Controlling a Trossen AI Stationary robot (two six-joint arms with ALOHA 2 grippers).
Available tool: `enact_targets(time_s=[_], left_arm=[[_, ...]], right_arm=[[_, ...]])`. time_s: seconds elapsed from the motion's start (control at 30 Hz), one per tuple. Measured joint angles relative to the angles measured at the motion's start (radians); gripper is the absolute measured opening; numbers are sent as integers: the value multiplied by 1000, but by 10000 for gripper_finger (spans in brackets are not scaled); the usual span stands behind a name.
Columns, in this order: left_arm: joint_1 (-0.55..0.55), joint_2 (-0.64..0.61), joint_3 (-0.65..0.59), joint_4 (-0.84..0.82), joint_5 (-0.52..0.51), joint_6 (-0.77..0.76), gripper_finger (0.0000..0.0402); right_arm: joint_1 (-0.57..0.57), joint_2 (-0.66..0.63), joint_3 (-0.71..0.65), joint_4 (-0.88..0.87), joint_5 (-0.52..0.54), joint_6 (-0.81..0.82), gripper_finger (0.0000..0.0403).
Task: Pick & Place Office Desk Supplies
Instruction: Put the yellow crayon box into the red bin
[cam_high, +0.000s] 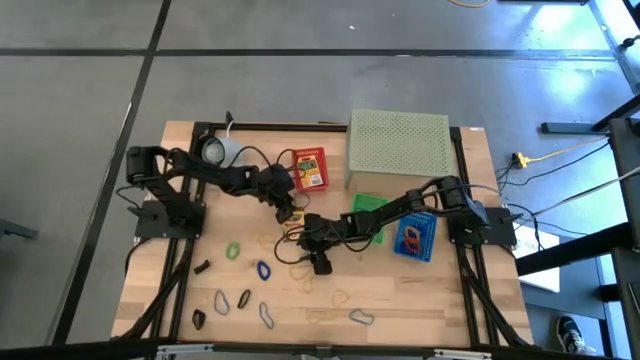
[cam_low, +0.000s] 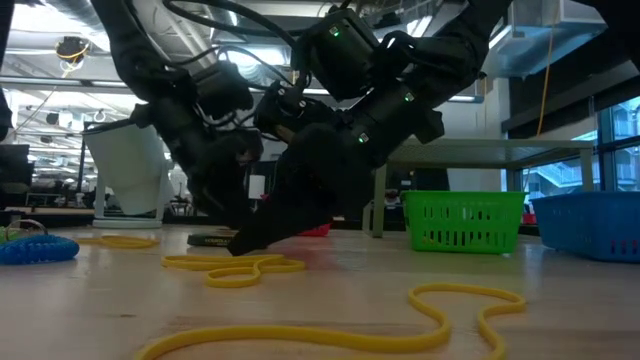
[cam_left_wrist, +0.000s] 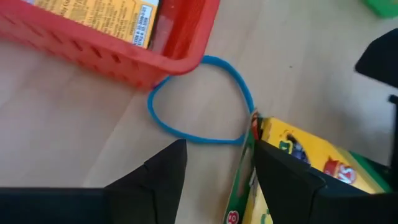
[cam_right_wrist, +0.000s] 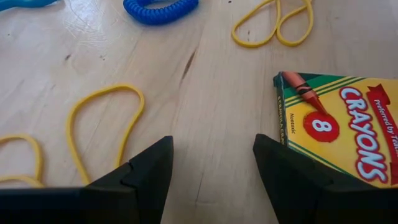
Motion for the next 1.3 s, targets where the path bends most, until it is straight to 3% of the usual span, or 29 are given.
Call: enact_targets(time_s=[0.4, 0.7, 1.07, 1.3], left_arm=[[-4, 0, -2, -29, 214, -9, 138], [-2, 0, -3, -37, 239, -16, 104], [18, -34, -7, -84, 253, -9, 9], [13, -90, -7, -140, 239, -16, 2]], right_arm=[[0, 0, 0, -1, 4, -18, 229], [0, 0, 0, -2, 5, -18, 229], [0, -1, 0, -8, 4, -19, 229], [0, -2, 0, -8, 4, -20, 229]])
